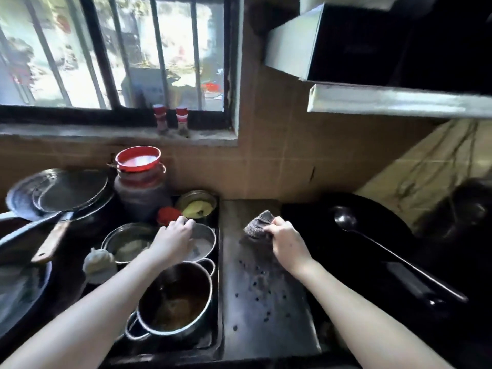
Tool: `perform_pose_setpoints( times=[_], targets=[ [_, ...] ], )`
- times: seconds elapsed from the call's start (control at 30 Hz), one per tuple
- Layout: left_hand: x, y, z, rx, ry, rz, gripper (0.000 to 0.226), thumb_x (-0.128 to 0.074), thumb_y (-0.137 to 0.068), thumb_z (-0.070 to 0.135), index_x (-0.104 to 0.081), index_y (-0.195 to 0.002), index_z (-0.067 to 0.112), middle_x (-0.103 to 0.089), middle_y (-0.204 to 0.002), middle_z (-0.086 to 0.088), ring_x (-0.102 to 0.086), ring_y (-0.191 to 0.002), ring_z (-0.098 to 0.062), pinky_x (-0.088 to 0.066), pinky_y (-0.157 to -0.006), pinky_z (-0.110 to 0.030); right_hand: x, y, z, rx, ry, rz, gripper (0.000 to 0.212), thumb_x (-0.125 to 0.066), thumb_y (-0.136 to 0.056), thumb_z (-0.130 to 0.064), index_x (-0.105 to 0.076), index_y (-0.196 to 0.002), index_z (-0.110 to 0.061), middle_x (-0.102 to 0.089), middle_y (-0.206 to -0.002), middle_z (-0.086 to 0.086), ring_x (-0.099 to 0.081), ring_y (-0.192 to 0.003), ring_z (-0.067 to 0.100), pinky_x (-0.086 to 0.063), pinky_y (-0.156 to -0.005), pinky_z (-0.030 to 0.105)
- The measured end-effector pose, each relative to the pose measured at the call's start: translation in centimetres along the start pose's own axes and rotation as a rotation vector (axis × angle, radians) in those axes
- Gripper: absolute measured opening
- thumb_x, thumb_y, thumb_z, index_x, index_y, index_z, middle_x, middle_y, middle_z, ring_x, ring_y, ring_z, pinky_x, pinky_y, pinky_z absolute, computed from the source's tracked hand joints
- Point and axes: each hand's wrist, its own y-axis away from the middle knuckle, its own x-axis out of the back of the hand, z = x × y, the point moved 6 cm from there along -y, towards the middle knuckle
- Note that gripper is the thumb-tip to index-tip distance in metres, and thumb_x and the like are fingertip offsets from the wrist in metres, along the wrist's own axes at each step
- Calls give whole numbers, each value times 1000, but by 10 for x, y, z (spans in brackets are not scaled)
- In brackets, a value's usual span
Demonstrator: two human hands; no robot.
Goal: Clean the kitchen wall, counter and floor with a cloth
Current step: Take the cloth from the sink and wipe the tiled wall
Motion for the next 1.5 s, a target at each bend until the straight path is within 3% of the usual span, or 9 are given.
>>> perform_pose_setpoints(
  times=[0.27, 0.6, 0.73, 0.93, 1.13, 1.33, 1.43, 1.5],
  targets=[
    [6, -60, 111, -151, 19, 9, 38, -46, -92, 33, -42, -126, 18, -43, -129, -4, -47, -119, -24, -43, -93, -38, 43, 13, 116, -167, 12, 73, 38, -48, -85, 6, -65, -116, -8, -56, -104, 4, -53, -94, 25, -44, -83, 31],
    [28, -102, 294, -136, 158, 94, 41, -48, -91, 30, -40, -129, 18, -44, -126, -6, -48, -118, -28, -41, -91, -41, 121, 26, 262, -69, 142, -8, 39, -42, -93, 4, -52, -130, -3, -53, -112, 6, -49, -106, 25, -45, -83, 33],
    [39, -114, 344, -137, 259, 146, 40, -49, -90, 29, -42, -129, 19, -45, -126, -6, -48, -117, -29, -40, -91, -42, 152, 17, 304, -110, 152, 1, 40, -42, -90, 5, -55, -127, -3, -52, -117, 10, -51, -107, 28, -46, -91, 38],
    [55, -135, 372, -160, 281, 205, 41, -49, -92, 28, -41, -131, 18, -45, -128, -8, -48, -115, -30, -39, -92, -41, 164, 2, 329, -110, 188, 4, 40, -42, -89, 5, -60, -122, -7, -54, -115, 8, -53, -105, 30, -46, -90, 40],
    [56, -159, 378, -118, 313, 212, 42, -46, -94, 30, -38, -132, 15, -46, -125, -10, -49, -113, -30, -42, -89, -41, 165, -13, 350, -82, 254, -59, 41, -42, -91, 3, -58, -126, -12, -53, -125, 7, -54, -110, 24, -44, -92, 28],
    [57, -187, 412, -101, 304, 218, 46, -41, -97, 31, -32, -137, 11, -38, -138, -17, -42, -123, -35, -39, -95, -44, 172, -52, 389, -50, 303, -83, 41, -38, -93, 1, -56, -128, -14, -50, -129, 5, -51, -115, 24, -48, -94, 37],
    [57, -212, 423, -77, 224, 225, 55, -38, -98, 33, -21, -145, 10, -27, -148, -17, -35, -131, -35, -35, -101, -44, 171, -77, 411, 70, 376, -148, 38, -37, -96, 0, -56, -127, -12, -44, -135, 4, -51, -115, 25, -55, -86, 41],
    [66, -225, 420, -60, 205, 220, 59, -40, -97, 34, -17, -148, 13, -24, -151, -15, -31, -133, -34, -32, -104, -43, 172, -91, 425, 101, 367, -162, 36, -38, -98, -1, -55, -127, -14, -38, -139, 2, -53, -111, 23, -59, -74, 32]
  ],
)
